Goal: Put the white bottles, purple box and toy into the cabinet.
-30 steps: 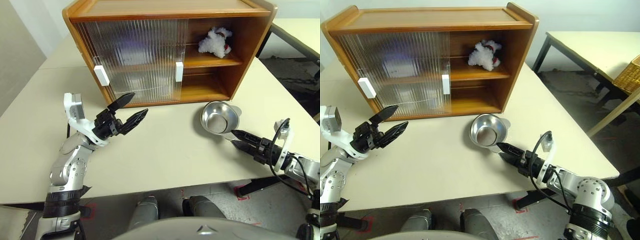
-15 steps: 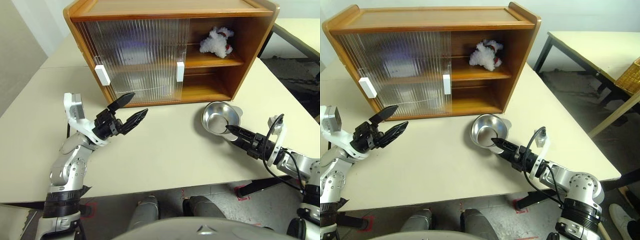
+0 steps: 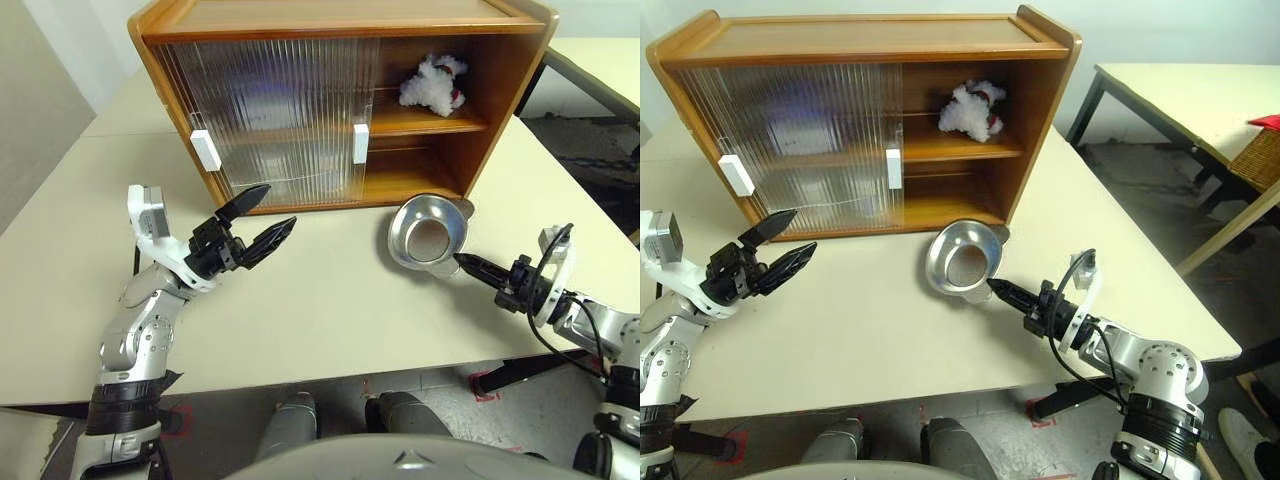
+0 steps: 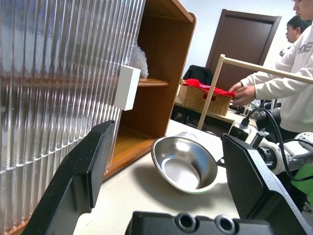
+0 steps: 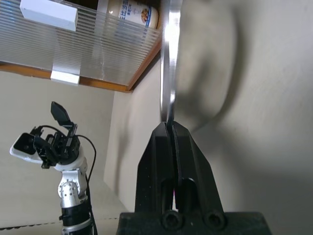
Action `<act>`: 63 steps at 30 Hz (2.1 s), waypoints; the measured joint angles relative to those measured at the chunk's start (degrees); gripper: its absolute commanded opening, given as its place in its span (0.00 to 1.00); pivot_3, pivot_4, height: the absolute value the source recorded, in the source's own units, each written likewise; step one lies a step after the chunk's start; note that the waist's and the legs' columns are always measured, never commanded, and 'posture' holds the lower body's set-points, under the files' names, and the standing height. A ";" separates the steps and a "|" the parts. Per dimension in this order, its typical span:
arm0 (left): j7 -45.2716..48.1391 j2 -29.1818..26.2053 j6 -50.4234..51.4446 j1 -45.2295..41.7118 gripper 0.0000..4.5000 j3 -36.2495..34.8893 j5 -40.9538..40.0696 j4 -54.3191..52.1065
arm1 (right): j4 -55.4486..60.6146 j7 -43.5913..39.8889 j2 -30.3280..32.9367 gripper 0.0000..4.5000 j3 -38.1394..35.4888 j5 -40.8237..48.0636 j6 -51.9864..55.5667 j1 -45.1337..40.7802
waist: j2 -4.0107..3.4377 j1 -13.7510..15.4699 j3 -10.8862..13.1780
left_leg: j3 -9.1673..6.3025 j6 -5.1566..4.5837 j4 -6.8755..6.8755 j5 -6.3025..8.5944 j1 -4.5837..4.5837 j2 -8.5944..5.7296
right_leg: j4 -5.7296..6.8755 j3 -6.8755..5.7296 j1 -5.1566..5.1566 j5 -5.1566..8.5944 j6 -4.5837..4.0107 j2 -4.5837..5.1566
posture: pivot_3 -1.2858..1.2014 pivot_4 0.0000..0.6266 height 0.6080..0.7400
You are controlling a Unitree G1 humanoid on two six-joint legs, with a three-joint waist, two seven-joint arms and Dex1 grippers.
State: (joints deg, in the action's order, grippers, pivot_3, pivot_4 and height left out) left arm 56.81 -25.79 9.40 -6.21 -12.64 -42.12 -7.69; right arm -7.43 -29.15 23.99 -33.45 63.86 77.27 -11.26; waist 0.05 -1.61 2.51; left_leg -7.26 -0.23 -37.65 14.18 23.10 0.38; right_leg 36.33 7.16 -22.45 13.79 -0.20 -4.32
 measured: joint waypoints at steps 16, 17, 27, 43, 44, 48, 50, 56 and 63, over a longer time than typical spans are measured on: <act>0.02 0.00 0.00 -0.47 1.00 0.01 0.09 0.01 | -2.05 1.98 -0.69 0.00 -1.04 1.57 -0.42 -1.39 | 0.00 -0.02 0.00 | 0.00 -0.04 -0.04 -0.02 0.00 0.00 | 0.01 0.00 0.01 -0.08 0.09 0.00 | 0.50 0.10 1.00; 0.02 0.00 0.00 -0.62 1.00 0.01 0.09 0.01 | -2.30 2.52 -0.85 0.00 -1.42 1.79 -0.43 -1.63 | 0.00 -0.02 0.00 | 0.00 -0.04 -0.06 -0.03 0.00 0.00 | 0.02 0.00 0.01 -0.09 0.09 0.00 | 0.50 0.10 1.00; 0.02 0.00 0.00 -0.90 1.00 0.03 0.16 0.02 | -4.94 6.93 -1.61 0.00 -4.22 5.76 -0.43 -4.44 | -0.01 -0.01 0.00 | 0.00 -0.05 -0.06 -0.03 0.00 0.00 | 0.02 0.00 0.01 -0.17 0.22 0.00 | 0.50 0.09 1.00; 0.00 0.04 -0.01 -0.93 1.00 0.03 0.29 0.02 | -6.82 11.03 0.24 0.00 -3.63 7.89 0.34 -4.31 | 0.05 -0.01 -0.06 | -0.02 -0.05 -0.06 -0.02 -0.09 0.01 | 0.02 -0.02 0.10 -0.22 0.29 0.00 | 0.50 0.10 1.00; 0.01 0.04 -0.02 -0.92 1.00 0.03 0.29 0.03 | -6.94 11.59 0.92 0.00 -3.37 6.97 0.59 -3.64 | 0.13 -0.01 -0.10 | -0.02 -0.05 -0.06 -0.02 -0.16 0.02 | 0.02 -0.02 0.17 -0.20 0.26 0.00 | 0.50 0.10 1.00; 0.01 0.04 -0.02 -1.00 1.00 0.06 0.29 0.02 | -7.83 12.31 0.00 0.00 -2.57 6.03 1.86 -2.79 | 0.12 -0.78 -0.12 | 0.02 -0.03 -0.06 -0.01 -0.30 0.01 | 0.02 0.00 0.20 -0.25 0.01 -0.02 | 0.50 0.10 1.00; 0.01 0.04 -0.03 -0.99 1.00 0.05 0.29 0.02 | -7.73 12.31 -0.06 0.00 -2.29 6.03 2.35 -2.80 | 0.13 -0.84 -0.12 | 0.00 -0.03 -0.06 -0.01 -0.36 0.02 | 0.02 -0.01 0.22 -0.30 0.04 -0.03 | 0.50 0.10 1.00; 0.02 0.02 -0.03 -0.95 1.00 0.04 0.29 0.02 | -7.57 13.70 -0.04 0.41 -1.60 5.03 3.76 -2.65 | 0.01 -0.60 -0.09 | -0.05 -0.03 -0.07 -0.01 -0.20 0.01 | 0.02 0.00 0.10 -0.35 0.00 -0.01 | 0.50 0.10 1.00; 0.03 0.00 -0.03 -0.95 1.00 0.05 0.31 0.02 | -6.40 13.88 -0.12 0.98 -1.90 5.68 5.87 -2.69 | 0.06 -0.23 -0.11 | -0.03 -0.03 -0.05 0.00 -0.02 0.01 | 0.00 -0.01 -0.03 -0.23 0.04 -0.02 | 0.50 0.10 1.00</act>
State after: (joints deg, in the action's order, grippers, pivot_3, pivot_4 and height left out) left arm 56.84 -25.79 9.37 -7.17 -12.59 -41.81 -7.67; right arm -13.83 -15.27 23.88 -35.35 69.54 83.14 -13.96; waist 0.11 -1.84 2.40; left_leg -7.29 -0.26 -37.69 14.18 23.08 0.40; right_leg 36.33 7.14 -22.49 13.56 -0.15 -4.34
